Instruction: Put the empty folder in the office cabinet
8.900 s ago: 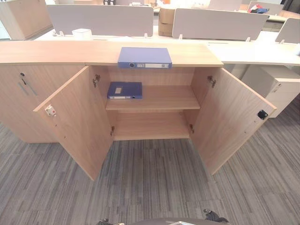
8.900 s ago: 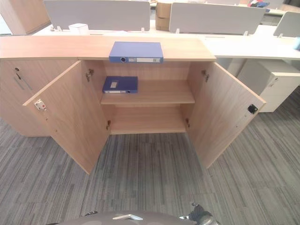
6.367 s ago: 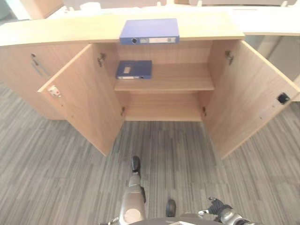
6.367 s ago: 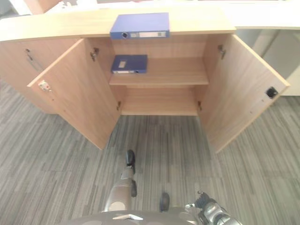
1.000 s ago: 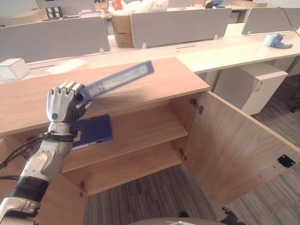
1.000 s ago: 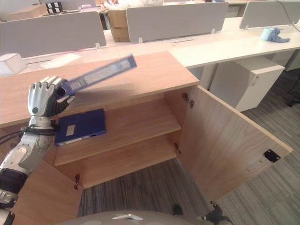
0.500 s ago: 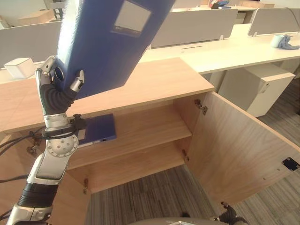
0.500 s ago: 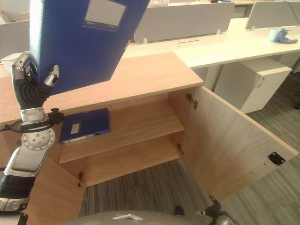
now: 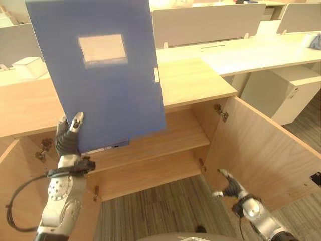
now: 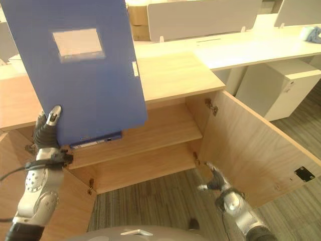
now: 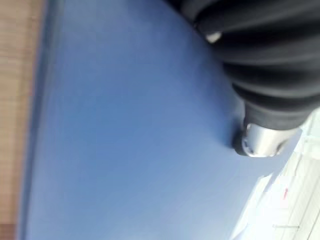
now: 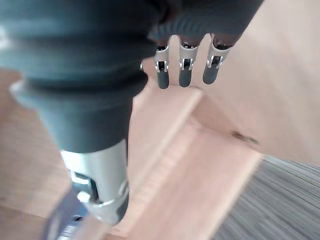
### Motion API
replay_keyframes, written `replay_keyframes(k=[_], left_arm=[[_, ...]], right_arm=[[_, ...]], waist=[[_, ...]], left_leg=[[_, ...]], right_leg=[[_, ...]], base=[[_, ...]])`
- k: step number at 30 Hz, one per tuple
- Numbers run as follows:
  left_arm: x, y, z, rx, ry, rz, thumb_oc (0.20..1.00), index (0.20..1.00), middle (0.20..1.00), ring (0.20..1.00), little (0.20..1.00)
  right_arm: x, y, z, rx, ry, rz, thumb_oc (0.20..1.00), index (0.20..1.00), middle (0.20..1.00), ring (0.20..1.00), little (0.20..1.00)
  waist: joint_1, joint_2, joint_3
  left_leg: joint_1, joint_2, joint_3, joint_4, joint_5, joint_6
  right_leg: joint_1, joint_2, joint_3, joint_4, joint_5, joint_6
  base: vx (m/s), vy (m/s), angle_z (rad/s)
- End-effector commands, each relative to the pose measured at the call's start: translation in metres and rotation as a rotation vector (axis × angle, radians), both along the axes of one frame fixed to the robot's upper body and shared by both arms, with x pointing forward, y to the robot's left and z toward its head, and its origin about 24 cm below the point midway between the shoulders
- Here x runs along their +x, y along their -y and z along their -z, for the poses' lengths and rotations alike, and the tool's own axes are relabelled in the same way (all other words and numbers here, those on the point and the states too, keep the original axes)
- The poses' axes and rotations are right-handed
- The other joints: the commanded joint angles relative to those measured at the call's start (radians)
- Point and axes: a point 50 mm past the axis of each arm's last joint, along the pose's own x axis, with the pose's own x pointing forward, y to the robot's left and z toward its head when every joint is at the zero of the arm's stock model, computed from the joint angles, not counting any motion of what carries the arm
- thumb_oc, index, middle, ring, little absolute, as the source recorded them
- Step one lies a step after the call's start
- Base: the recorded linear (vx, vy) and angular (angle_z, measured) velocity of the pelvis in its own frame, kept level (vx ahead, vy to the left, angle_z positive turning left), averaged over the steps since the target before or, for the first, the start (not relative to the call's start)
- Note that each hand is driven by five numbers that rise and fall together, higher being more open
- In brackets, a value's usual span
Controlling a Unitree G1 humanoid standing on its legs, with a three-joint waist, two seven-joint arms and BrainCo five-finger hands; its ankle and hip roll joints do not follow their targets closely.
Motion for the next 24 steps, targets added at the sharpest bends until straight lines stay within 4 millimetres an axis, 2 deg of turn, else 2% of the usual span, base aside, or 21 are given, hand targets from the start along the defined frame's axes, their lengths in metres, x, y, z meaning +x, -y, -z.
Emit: replay_keyframes(k=[1, 5, 6, 8, 9, 12, 16, 19, 20, 24], left_arm=[[0.007, -0.001, -0.035, 0.000, 0.178, 0.078, 0.200, 0.200, 0.200, 0.200, 0.200], [0.006, 0.004, -0.021, -0.036, 0.125, 0.114, 0.200, 0.200, 0.200, 0.200, 0.200], [0.006, 0.004, -0.021, -0.036, 0.125, 0.114, 0.200, 0.200, 0.200, 0.200, 0.200], [0.006, 0.008, -0.017, -0.036, 0.110, 0.140, 0.200, 0.200, 0.200, 0.200, 0.200], [0.006, 0.008, -0.017, -0.036, 0.110, 0.140, 0.200, 0.200, 0.200, 0.200, 0.200], [0.007, 0.012, -0.014, -0.029, 0.092, 0.157, 0.200, 0.200, 0.200, 0.200, 0.200], [0.008, 0.014, -0.013, -0.010, 0.080, 0.184, 0.200, 0.200, 0.200, 0.200, 0.200], [0.008, 0.015, -0.014, -0.009, 0.080, 0.186, 0.200, 0.200, 0.200, 0.200, 0.200], [0.008, 0.016, -0.013, -0.005, 0.073, 0.201, 0.200, 0.200, 0.200, 0.200, 0.200], [0.006, 0.015, -0.012, 0.003, 0.058, 0.219, 0.200, 0.200, 0.200, 0.200, 0.200]], right_arm=[[0.027, -0.001, -0.031, 0.151, 0.121, 0.012, 1.000, 1.000, 1.000, 1.000, 1.000], [0.049, -0.020, -0.078, 0.342, 0.278, -0.043, 1.000, 1.000, 1.000, 1.000, 1.000], [0.049, -0.020, -0.078, 0.342, 0.278, -0.043, 1.000, 1.000, 1.000, 1.000, 1.000], [0.061, -0.033, -0.122, 0.476, 0.421, -0.110, 1.000, 1.000, 1.000, 1.000, 1.000], [0.061, -0.033, -0.122, 0.476, 0.421, -0.110, 1.000, 1.000, 1.000, 1.000, 1.000], [0.068, -0.041, -0.159, 0.562, 0.546, -0.166, 1.000, 1.000, 1.000, 1.000, 1.000], [0.080, -0.043, -0.198, 0.633, 0.672, -0.188, 1.000, 1.000, 1.000, 1.000, 1.000], [0.083, -0.043, -0.204, 0.642, 0.690, -0.190, 1.000, 1.000, 1.000, 1.000, 1.000], [0.089, -0.043, -0.214, 0.654, 0.716, -0.187, 1.000, 1.000, 1.000, 1.000, 1.000], [0.097, -0.040, -0.231, 0.675, 0.744, -0.189, 1.000, 1.000, 1.000, 1.000, 1.000]], waist=[[-0.002, -0.033, -0.026], [0.009, -0.040, -0.026], [0.009, -0.040, -0.026], [0.016, -0.044, -0.025], [0.016, -0.044, -0.025], [0.021, -0.047, -0.026], [0.030, -0.052, -0.026], [0.032, -0.054, -0.026], [0.037, -0.057, -0.027], [0.045, -0.062, -0.030]], left_leg=[[-0.096, 0.019, -0.045, -0.003, 0.046, -0.010], [-0.096, 0.020, -0.047, -0.003, 0.049, -0.008], [-0.096, 0.020, -0.047, -0.003, 0.049, -0.008], [-0.096, 0.021, -0.046, -0.003, 0.049, -0.006], [-0.096, 0.021, -0.046, -0.003, 0.049, -0.006], [-0.097, 0.021, -0.047, -0.003, 0.048, -0.004], [-0.100, 0.022, -0.049, -0.003, 0.048, -0.003], [-0.101, 0.022, -0.049, -0.003, 0.048, -0.003], [-0.102, 0.023, -0.049, -0.003, 0.048, -0.003], [-0.104, 0.022, -0.049, -0.003, 0.048, -0.003]], right_leg=[[0.118, -0.089, 0.012, 0.007, -0.110, 0.076], [0.119, -0.091, 0.010, 0.007, -0.109, 0.075], [0.119, -0.091, 0.010, 0.007, -0.109, 0.075], [0.121, -0.091, 0.007, 0.007, -0.109, 0.074], [0.121, -0.091, 0.007, 0.007, -0.109, 0.074], [0.122, -0.092, 0.006, 0.007, -0.109, 0.074], [0.120, -0.091, 0.004, 0.007, -0.110, 0.072], [0.120, -0.092, 0.004, 0.007, -0.109, 0.072], [0.119, -0.093, 0.004, 0.007, -0.109, 0.072], [0.118, -0.092, 0.004, 0.007, -0.109, 0.071]], base=[[0.00, 0.000, 0.00], [0.00, 0.000, 0.00], [0.00, 0.000, 0.00], [0.00, 0.000, 0.00], [0.00, 0.000, 0.00], [0.00, 0.000, 0.00], [0.00, 0.000, 0.00], [0.00, -0.002, 0.01], [0.00, 0.000, 0.00], [0.00, 0.000, 0.00]])
